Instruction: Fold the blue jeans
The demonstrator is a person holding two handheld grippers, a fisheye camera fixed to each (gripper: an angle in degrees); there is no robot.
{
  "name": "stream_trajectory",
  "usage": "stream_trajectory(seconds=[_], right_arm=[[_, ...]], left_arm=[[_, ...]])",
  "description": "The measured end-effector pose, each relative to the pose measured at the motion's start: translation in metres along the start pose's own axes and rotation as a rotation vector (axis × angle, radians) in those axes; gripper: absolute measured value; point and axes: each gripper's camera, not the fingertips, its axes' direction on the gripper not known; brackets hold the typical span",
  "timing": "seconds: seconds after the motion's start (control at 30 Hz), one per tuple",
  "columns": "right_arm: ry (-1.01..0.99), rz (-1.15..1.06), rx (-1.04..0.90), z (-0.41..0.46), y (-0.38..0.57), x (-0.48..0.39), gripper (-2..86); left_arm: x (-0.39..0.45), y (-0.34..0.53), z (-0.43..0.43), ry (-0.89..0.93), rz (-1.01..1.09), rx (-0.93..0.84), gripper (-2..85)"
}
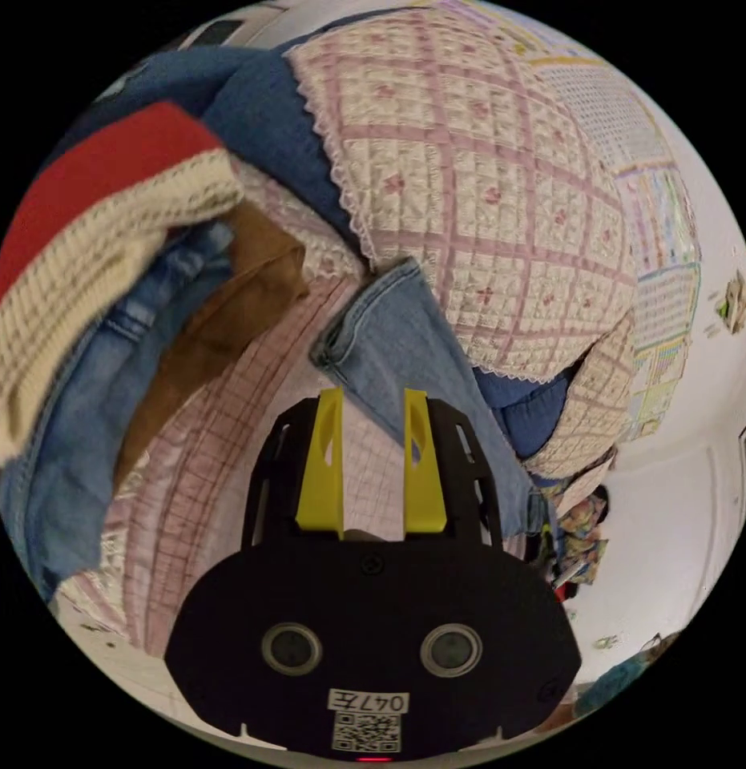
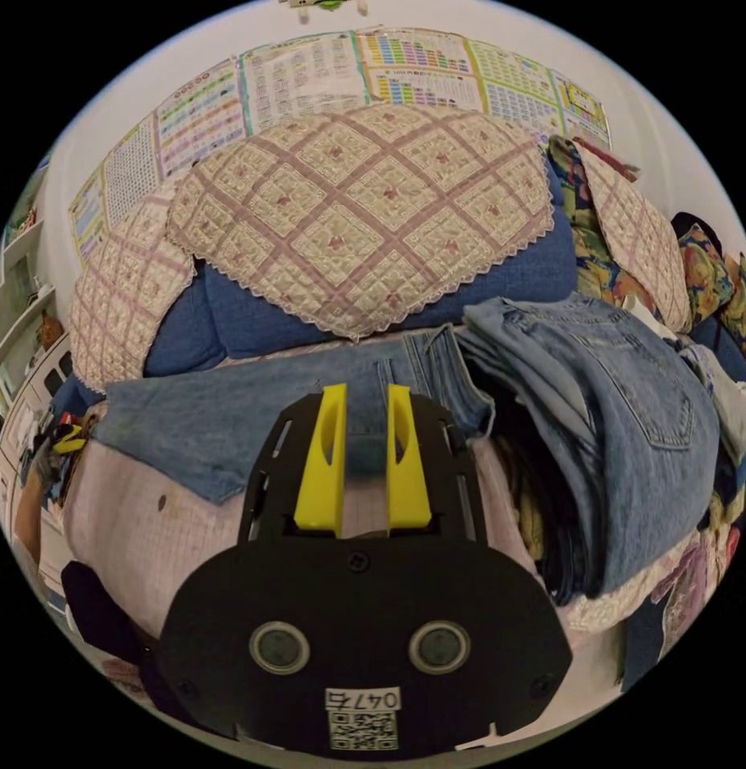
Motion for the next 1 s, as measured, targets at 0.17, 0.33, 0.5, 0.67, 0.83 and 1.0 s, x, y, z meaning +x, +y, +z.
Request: stream_trajectory(seconds=[0.17,0.33,0.5,0.67,0.83,1.0], right_arm=[[-0.009,0.032,-0.045,-0.012,0.011,0.009,3.7],[-0.004,0.061,-0.053,-0.014,0.018,0.016,3.6],[-0.053,0.120,-0.088,-0.004,0.026,0.019,3.9],[-0.181,0.361,-0.068,0.001,0.044,0.035,5.3],[-0.236,0.477,-0.084,0.015,0.045,0.043,6.1],[-0.174,0.564,-0.121,0.036,0.040,0.037,6.9]], left_arm=[[-0.036,0.008,0.027,0.060,-0.153,0.047,11.4],[-0.043,0.009,0.036,0.094,-0.164,0.085,11.3],[-0.042,0.004,0.046,0.082,-0.133,0.090,11.2],[-0.029,0.004,0.053,0.011,-0.065,0.080,9.9],[-0.018,0.008,0.045,0.013,-0.011,0.114,1.8],[0.006,0.017,0.033,-0.017,0.092,0.124,-0.6]])
